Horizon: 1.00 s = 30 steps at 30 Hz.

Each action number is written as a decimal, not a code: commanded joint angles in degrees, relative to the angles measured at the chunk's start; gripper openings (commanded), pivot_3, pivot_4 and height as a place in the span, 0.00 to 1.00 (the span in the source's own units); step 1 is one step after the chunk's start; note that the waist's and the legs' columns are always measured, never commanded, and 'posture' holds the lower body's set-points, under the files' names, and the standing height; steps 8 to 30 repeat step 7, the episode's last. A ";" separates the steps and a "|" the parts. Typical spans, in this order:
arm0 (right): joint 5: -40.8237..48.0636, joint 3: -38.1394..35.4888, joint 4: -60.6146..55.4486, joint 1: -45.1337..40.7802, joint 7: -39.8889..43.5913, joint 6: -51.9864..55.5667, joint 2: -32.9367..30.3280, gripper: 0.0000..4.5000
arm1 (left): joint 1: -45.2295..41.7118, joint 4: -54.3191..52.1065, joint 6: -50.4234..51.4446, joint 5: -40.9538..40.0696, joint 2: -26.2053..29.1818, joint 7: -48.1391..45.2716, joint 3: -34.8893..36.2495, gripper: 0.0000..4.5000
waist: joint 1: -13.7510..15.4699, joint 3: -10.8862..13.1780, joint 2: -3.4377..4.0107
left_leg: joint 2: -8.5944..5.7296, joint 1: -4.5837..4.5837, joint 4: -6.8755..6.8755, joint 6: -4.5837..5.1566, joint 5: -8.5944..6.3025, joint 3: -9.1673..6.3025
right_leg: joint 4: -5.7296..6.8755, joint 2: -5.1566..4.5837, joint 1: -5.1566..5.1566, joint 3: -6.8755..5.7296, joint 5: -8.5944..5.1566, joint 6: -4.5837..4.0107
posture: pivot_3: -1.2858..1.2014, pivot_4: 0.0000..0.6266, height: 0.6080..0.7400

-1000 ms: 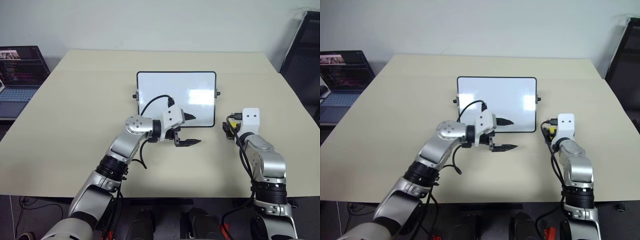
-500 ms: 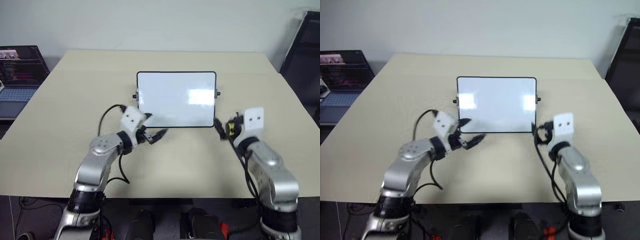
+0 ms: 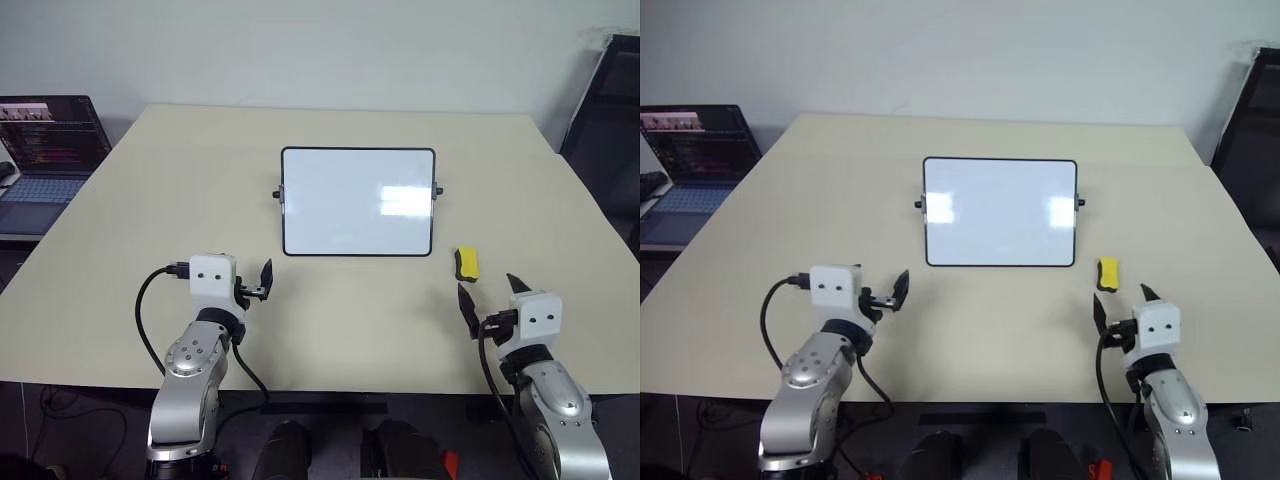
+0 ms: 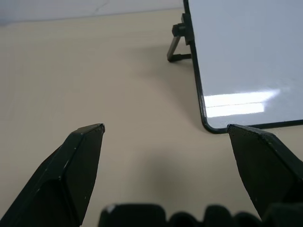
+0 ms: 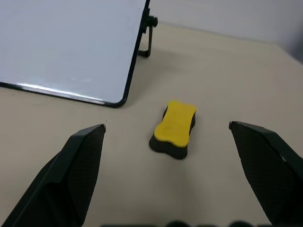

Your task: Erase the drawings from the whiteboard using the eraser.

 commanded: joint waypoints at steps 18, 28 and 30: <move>-2.18 1.54 -1.30 -1.87 0.21 0.14 -1.90 1.00 | -0.93 2.07 -0.27 1.79 0.48 2.27 -1.59 1.00 | 0.05 -0.01 -0.01 | -0.02 -0.01 -0.35 -0.01 -0.01 0.01 | -0.11 -0.01 -0.11 0.02 -0.03 -0.04 | 0.52 0.24 1.00; -2.18 1.54 -1.30 -1.87 0.21 0.14 -1.90 1.00 | -0.93 2.07 -0.27 1.79 0.48 2.27 -1.59 1.00 | 0.05 -0.01 -0.01 | -0.02 -0.01 -0.35 -0.01 -0.01 0.01 | -0.11 -0.01 -0.11 0.02 -0.03 -0.04 | 0.52 0.24 1.00; -2.18 1.54 -1.30 -1.87 0.21 0.14 -1.90 1.00 | -0.93 2.07 -0.27 1.79 0.48 2.27 -1.59 1.00 | 0.05 -0.01 -0.01 | -0.02 -0.01 -0.35 -0.01 -0.01 0.01 | -0.11 -0.01 -0.11 0.02 -0.03 -0.04 | 0.52 0.24 1.00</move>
